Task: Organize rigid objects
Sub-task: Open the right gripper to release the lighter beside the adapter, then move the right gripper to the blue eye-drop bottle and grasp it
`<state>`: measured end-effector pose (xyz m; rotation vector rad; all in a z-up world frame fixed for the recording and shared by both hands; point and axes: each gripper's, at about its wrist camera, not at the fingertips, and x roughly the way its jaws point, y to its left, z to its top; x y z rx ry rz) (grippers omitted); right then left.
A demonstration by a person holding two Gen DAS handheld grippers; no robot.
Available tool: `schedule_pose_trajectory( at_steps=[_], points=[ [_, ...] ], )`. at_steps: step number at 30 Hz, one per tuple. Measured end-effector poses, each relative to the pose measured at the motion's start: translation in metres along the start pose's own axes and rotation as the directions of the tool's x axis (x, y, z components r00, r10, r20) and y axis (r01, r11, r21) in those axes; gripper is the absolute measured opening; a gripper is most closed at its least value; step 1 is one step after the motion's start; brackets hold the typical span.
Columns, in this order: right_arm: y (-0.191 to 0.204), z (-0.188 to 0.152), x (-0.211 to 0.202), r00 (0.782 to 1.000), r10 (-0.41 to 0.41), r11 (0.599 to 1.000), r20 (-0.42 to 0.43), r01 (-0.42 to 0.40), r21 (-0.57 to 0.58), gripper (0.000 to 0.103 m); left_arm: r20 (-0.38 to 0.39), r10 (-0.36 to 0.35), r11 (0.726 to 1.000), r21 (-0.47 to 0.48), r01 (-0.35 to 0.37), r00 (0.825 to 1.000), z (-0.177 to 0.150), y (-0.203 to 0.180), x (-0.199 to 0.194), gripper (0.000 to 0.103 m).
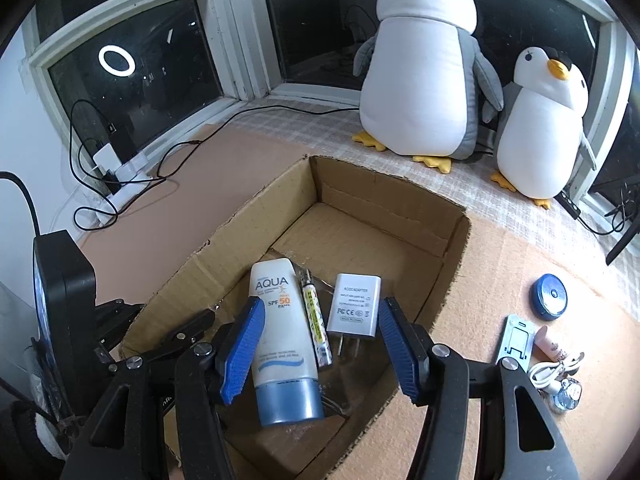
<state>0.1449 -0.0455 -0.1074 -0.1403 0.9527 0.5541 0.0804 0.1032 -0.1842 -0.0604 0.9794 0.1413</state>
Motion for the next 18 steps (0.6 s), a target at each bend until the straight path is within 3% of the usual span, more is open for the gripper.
schedule_pose_trajectory(
  at_steps=[11,18],
  points=[
    [-0.055,-0.018,-0.031,1.000,-0.011,0.989,0.020,0.008,0.146,0.056,0.000,0.003,1.000,0.003,-0.003,1.000,0.001,0.001,0.001,0.029],
    [-0.110,-0.046,-0.056,0.997,-0.076,0.966,0.026,0.067,0.249,0.056,0.000,0.006,1.000,0.006,-0.006,1.000,0.001,0.001,0.000,0.029]
  ],
)
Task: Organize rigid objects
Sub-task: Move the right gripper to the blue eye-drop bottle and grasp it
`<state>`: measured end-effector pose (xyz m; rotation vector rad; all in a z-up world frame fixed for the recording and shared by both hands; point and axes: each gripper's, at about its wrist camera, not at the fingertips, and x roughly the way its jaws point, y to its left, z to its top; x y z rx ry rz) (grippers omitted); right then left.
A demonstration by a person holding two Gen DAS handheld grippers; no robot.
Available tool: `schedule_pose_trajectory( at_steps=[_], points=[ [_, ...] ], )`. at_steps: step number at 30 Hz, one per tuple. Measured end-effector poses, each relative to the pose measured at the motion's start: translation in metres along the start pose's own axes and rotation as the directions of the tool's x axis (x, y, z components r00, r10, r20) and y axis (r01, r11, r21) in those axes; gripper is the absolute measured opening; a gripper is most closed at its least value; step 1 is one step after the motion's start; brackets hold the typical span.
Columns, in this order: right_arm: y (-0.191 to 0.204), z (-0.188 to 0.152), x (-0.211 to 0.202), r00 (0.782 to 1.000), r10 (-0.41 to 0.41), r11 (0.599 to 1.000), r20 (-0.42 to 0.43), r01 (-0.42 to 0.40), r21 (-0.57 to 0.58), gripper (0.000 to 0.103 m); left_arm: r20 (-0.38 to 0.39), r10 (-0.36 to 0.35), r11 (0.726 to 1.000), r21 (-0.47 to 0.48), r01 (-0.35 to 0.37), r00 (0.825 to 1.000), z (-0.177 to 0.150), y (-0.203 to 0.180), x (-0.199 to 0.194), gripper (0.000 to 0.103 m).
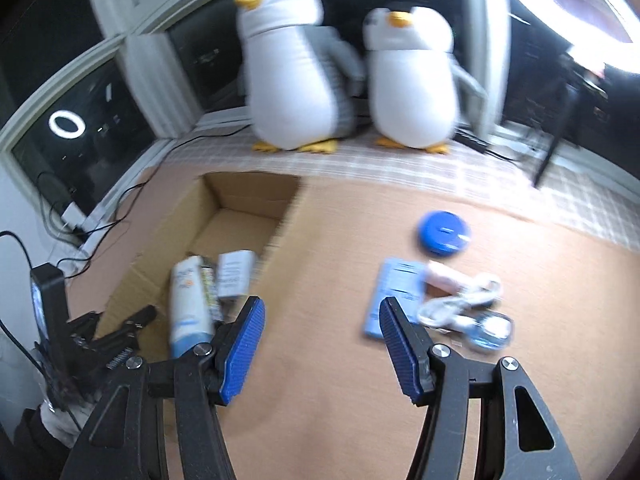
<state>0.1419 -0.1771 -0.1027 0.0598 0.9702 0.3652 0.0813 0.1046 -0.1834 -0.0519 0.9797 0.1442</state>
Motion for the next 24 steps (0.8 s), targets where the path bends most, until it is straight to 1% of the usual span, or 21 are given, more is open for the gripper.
schedule_pose_trajectory(
  at_steps=[3,7,11,16,22,24],
  points=[
    [-0.034,-0.010,-0.008,0.999,-0.035,0.998,0.009,0.034,0.043,0.056,0.000,0.003,1.000,0.002,-0.003,1.000,0.000,0.000,0.000,0.029],
    [-0.072,-0.021,-0.013,0.996,-0.090,0.994,-0.006,0.090,0.063,0.056,0.001,0.006,1.000,0.005,-0.006,1.000,0.000,0.000,0.000,0.029],
    [-0.099,-0.026,-0.012,0.994,-0.104,0.991,-0.018,0.105,0.079,0.056,0.001,0.012,1.000,0.011,-0.012,1.000,0.000,-0.001,-0.001,0.029],
    [-0.109,-0.026,-0.001,0.992,-0.125,0.992,-0.031,0.126,0.025,0.056,-0.003,0.022,1.000,0.020,-0.022,1.000,0.001,-0.003,0.000,0.029],
    [-0.108,-0.026,0.020,0.986,-0.149,0.987,-0.072,0.143,-0.078,0.056,-0.005,0.031,0.999,0.024,-0.030,1.000,0.001,-0.006,0.000,0.029],
    [-0.108,-0.025,0.025,0.986,-0.149,0.986,-0.079,0.142,-0.092,0.056,-0.006,0.032,0.999,0.024,-0.032,0.999,0.001,-0.006,0.000,0.029]
  ],
)
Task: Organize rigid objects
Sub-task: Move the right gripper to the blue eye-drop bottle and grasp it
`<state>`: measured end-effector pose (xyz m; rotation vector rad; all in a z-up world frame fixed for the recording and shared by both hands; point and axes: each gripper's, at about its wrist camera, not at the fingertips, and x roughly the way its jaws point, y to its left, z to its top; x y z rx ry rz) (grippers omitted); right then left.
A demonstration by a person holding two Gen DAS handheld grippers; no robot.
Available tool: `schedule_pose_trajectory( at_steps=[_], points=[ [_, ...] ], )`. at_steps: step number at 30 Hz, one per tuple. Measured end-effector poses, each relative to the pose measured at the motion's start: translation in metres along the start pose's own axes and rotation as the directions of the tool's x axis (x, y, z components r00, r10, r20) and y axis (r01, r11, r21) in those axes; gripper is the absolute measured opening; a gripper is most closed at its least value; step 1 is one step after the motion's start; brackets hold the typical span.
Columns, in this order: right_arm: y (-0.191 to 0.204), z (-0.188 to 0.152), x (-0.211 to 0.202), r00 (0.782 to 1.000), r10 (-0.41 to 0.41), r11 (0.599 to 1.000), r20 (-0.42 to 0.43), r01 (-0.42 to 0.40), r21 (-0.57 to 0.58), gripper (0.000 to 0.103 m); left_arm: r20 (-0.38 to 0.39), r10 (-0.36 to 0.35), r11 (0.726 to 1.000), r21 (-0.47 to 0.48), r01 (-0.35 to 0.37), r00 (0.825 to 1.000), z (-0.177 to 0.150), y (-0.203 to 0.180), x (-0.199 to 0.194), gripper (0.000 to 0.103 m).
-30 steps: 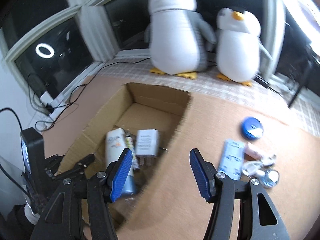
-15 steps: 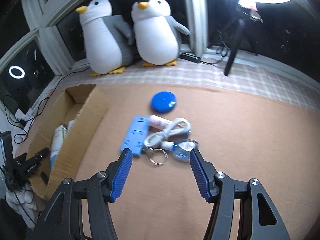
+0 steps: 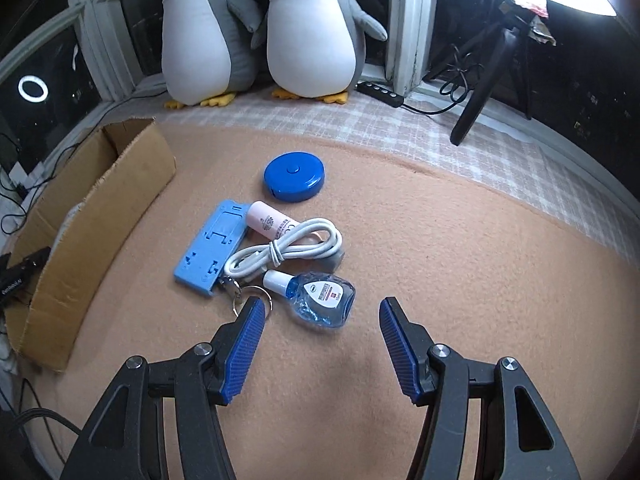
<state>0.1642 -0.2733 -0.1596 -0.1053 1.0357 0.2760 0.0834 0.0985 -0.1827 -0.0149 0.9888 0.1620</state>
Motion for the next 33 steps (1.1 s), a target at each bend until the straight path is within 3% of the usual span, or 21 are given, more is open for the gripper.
schedule_pose_trajectory(
  at_steps=[13,19,22,26,33],
  points=[
    [0.009,0.012,0.023,0.999,0.020,0.991,-0.026,-0.024,-0.133,0.054,-0.002,0.007,1.000,0.005,-0.007,1.000,0.000,-0.001,0.000,0.029],
    [0.008,0.015,0.029,0.997,0.061,0.990,-0.039,-0.065,-0.123,0.050,-0.002,0.006,1.000,0.004,-0.006,1.000,0.000,-0.002,0.000,0.029],
    [0.007,0.012,0.029,0.996,0.074,0.990,-0.058,-0.080,-0.112,0.039,0.000,0.004,1.000,0.002,-0.004,1.000,0.000,-0.001,0.000,0.029],
    [0.008,0.005,0.024,0.994,0.087,0.989,-0.069,-0.094,-0.112,0.033,0.000,0.004,1.000,0.001,-0.004,1.000,0.000,-0.001,0.000,0.029],
    [0.014,0.000,0.022,0.994,0.081,0.988,-0.072,-0.089,-0.122,0.031,-0.001,0.004,1.000,0.000,-0.004,1.000,0.000,-0.001,0.000,0.029]
  ],
)
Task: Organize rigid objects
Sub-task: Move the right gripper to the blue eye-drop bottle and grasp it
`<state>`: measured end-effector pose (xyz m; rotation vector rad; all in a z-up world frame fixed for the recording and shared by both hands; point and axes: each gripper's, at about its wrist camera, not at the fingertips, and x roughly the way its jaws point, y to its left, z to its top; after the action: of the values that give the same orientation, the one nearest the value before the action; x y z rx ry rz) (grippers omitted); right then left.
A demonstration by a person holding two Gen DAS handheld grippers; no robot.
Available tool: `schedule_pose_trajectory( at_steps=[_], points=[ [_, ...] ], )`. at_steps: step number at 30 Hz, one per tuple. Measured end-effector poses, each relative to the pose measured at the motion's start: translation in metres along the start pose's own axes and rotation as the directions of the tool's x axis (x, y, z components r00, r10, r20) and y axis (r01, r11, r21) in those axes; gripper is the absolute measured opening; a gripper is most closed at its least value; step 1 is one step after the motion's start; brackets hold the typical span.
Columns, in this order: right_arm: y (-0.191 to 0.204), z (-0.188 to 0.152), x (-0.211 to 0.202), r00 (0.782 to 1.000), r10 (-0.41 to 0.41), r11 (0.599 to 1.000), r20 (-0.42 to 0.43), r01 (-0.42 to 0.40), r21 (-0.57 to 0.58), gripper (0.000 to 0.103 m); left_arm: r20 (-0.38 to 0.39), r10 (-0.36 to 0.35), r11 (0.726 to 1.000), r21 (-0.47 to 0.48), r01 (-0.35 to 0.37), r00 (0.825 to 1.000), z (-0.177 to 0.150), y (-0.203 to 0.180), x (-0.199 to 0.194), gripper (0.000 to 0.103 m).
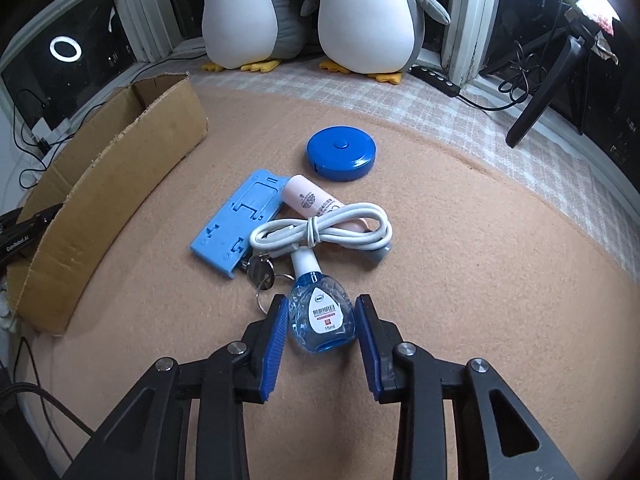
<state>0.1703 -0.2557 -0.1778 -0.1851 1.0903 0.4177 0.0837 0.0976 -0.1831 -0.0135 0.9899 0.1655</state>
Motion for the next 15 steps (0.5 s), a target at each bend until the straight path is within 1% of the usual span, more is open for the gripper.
schedule_pose_trajectory(
  at_steps=[8,15],
  points=[
    [-0.001,0.005,0.005,1.000,-0.019,1.000,0.002,0.019,-0.004,0.031,0.000,-0.001,1.000,-0.002,0.001,1.000,0.000,0.001,0.000,0.029],
    [-0.011,-0.006,-0.003,0.999,-0.044,0.998,0.011,0.043,0.043,0.030,0.000,-0.001,1.000,-0.002,0.001,1.000,0.000,0.000,0.000,0.029]
  ],
)
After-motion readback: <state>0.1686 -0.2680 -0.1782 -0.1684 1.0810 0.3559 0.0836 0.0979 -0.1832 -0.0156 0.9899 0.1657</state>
